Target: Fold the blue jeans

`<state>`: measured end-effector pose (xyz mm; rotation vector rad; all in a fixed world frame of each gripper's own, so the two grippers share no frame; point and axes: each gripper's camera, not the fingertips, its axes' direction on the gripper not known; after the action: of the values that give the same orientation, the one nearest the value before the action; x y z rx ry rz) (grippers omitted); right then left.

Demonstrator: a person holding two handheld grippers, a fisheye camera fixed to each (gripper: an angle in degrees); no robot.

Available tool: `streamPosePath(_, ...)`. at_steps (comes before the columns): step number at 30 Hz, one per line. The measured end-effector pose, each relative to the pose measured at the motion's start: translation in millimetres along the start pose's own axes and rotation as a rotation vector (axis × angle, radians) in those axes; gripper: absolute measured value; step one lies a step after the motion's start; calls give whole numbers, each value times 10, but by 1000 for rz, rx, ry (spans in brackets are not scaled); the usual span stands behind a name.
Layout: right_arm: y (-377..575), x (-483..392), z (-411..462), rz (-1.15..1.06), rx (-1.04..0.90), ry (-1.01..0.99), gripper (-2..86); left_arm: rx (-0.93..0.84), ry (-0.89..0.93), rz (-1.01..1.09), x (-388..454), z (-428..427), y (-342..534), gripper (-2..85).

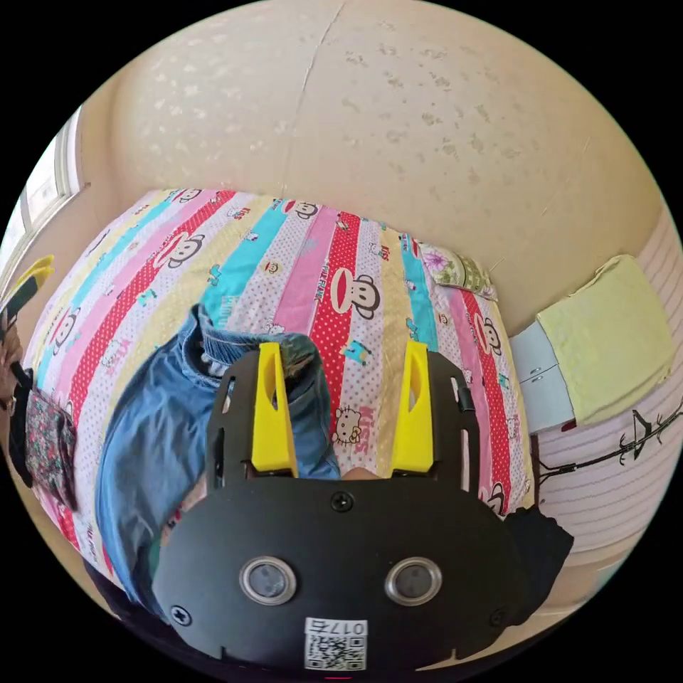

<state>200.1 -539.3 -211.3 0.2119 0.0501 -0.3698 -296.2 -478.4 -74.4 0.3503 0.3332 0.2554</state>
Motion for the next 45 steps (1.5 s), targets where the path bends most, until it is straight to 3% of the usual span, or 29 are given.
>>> streamPosePath(2,190,112,250,15,-80,-40,198,-36,100,-33,-176,34,308,177)
streamPosePath(4,416,266,307,54,-95,-129,200,-102,329,-24,-261,-25,718,164)
streamPosePath(6,804,443,173,31,-75,-223,198,-130,367,23,-198,-233,1096,153)
streamPosePath(12,2409,579,-222,-98,-156,-490,203,-299,322,152,334,-1051,2487,161)
streamPosePath(16,3392,423,-233,-85,-244,-438,204,-399,183,113,702,-1333,3237,163)
streamPosePath(18,3867,380,-126,2,-275,-421,199,-478,205,41,798,-1245,3464,163)
streamPosePath(21,4182,348,130,111,-328,-495,191,-588,202,-42,952,-868,3732,158)
streamPosePath(24,4266,290,292,155,-326,-452,188,-604,-3,-27,1084,-724,3728,116)
streamPosePath(26,4236,252,307,131,-336,-414,180,-664,62,-101,1050,-827,3590,53)
streamPosePath(29,4224,204,189,62,-280,-390,140,-563,210,-229,887,-1511,3346,13)
streamPosePath(33,4369,159,271,21,-323,-348,28,-512,70,-274,620,-2402,3350,7)
streamPosePath(36,4519,169,375,47,-322,-367,15,-581,-25,-395,286,-2377,3703,12)
streamPosePath(38,4557,205,376,57,-322,-373,16,-597,56,-464,158,-2351,3868,21)
streamPosePath(39,4569,244,345,66,-314,-363,20,-523,84,-498,136,-2474,3901,31)
streamPosePath(43,4582,397,94,82,-195,-286,51,-237,-65,-348,433,-3058,3544,108)
streamPosePath(45,4489,519,-51,70,-94,-276,69,-121,-2,-201,654,-3127,3287,143)
